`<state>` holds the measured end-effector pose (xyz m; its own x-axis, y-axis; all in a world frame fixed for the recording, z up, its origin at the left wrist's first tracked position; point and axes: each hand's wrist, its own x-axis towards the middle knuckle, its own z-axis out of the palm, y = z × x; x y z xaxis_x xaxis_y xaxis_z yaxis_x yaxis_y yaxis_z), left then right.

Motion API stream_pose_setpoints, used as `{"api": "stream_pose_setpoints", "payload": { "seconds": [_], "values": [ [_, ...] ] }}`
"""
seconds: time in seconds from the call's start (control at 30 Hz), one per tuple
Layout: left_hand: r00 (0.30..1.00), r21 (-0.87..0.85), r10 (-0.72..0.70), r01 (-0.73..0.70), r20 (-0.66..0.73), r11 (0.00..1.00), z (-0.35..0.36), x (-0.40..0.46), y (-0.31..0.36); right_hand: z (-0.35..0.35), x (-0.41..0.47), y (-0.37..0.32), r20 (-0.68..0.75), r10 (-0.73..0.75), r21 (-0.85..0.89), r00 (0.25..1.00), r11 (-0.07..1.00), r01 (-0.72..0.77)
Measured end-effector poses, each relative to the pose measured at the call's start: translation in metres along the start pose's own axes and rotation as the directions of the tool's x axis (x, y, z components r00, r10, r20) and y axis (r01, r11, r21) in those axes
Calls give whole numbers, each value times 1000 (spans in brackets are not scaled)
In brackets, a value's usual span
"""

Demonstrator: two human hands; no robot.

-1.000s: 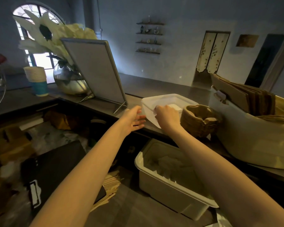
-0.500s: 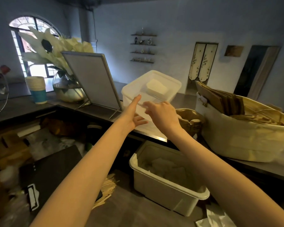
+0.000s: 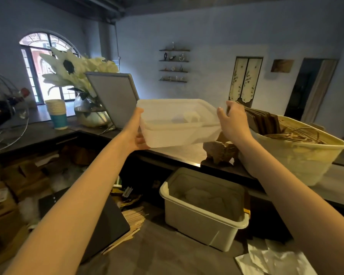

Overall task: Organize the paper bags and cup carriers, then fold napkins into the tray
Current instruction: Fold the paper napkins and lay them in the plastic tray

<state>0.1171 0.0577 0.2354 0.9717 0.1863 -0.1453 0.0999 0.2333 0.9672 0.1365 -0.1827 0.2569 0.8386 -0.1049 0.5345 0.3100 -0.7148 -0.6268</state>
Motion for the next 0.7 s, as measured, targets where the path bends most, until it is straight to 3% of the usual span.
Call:
{"api": "stream_pose_setpoints", "payload": {
  "seconds": [0.1,0.23,0.3,0.53,0.7],
  "values": [
    [1000,118,7,-10,28,993,-16,-14,-2,1,-11,-2,151,155,243,976,952,-189],
    [997,207,2,-19,79,978,-36,-31,-14,3,-37,0,255,261,519,931,775,-360],
    [998,218,2,-16,64,976,-43,-41,-24,4,-56,4,292,281,536,914,744,-400],
    [990,241,-111,88,84,967,-56,-70,-78,-12,-137,30,325,218,490,920,794,-361],
    [999,215,-13,21,-39,976,-32,-85,-120,-15,-175,60,286,335,521,898,732,-439]
  ]
}}
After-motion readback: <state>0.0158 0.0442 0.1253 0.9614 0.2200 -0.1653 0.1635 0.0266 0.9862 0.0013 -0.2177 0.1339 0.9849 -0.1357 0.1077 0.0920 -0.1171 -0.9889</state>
